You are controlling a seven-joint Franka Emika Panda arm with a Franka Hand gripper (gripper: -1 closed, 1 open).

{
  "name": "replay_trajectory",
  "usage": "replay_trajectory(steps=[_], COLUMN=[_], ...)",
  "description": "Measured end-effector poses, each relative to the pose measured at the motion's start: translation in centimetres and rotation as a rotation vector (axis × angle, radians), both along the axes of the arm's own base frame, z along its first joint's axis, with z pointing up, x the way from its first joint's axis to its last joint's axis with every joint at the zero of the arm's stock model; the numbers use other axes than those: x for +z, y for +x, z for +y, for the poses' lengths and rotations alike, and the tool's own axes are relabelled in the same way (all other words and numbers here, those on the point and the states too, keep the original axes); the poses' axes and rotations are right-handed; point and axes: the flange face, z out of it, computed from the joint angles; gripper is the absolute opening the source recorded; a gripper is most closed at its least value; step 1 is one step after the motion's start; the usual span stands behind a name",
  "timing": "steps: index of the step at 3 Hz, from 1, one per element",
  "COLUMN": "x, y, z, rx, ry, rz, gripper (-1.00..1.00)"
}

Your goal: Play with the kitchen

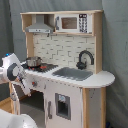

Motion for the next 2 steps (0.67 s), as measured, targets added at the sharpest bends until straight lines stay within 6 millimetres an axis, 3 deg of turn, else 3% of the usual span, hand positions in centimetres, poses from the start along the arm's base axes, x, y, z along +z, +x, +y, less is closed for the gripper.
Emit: replay_trajectory(steps=[2], x=[-2.5], y=[1.9], z=[2.3], rx=[0.054], ry=[0.061], rz=[0.118], gripper=[1.0])
